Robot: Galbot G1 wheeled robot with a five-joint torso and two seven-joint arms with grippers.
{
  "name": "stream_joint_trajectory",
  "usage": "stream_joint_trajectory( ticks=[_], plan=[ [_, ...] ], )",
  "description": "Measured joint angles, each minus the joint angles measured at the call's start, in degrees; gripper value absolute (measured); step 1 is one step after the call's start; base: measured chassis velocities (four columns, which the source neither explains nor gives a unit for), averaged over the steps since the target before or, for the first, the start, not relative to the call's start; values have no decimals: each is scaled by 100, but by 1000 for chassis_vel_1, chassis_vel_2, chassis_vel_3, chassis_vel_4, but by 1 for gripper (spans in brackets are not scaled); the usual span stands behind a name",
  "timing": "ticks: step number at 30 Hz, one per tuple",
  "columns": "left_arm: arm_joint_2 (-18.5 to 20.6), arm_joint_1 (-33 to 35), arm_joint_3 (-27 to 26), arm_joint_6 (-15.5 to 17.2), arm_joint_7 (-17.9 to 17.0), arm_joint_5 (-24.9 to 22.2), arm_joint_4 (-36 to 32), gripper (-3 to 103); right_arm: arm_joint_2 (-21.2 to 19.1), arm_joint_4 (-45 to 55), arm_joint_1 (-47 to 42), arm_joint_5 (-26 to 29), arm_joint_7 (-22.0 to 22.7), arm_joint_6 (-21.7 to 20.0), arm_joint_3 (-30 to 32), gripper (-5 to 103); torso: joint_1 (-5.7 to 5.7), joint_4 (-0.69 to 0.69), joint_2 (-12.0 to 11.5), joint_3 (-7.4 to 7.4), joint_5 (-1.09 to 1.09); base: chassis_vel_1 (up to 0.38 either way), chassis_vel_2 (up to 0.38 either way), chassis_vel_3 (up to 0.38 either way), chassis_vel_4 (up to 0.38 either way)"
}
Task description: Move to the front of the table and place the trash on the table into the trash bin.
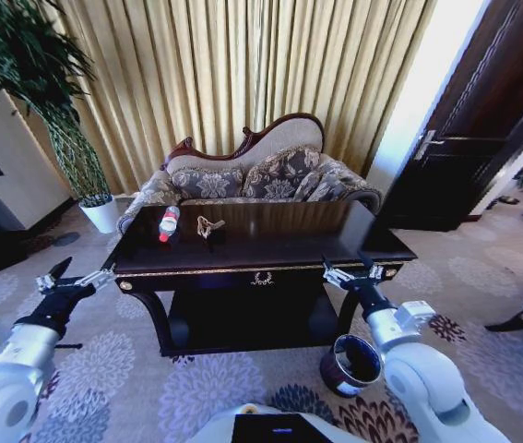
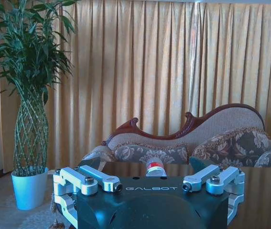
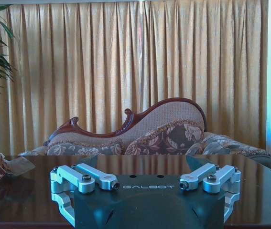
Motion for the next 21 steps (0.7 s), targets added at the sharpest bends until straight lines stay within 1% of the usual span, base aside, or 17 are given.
stream_joint_trajectory(
  ticks=[4, 15, 17, 21],
  plan=[
    [-10, 0, 8, -11, 7, 1, 0, 100, 7, -19, 6, -4, -6, 8, -17, 100, 0, -1, 0, 0, 0, -40, 57, 53, -57],
    [-27, 9, 9, -34, 14, 11, 0, 100, 26, -39, 11, -28, -20, 13, -33, 100, 1, 0, -2, 1, 0, -109, 99, 108, -100],
    [-38, 11, 13, -36, 16, 17, 0, 100, 41, -41, -2, -54, -127, 17, -28, 100, 1, -1, -1, 1, 0, -97, 89, 94, -90],
    [-48, 16, 15, -43, 16, 22, 0, 100, 42, -34, -6, -66, -172, 23, -36, 100, 1, -1, -1, 1, 0, -87, 82, 87, -84]
  ],
)
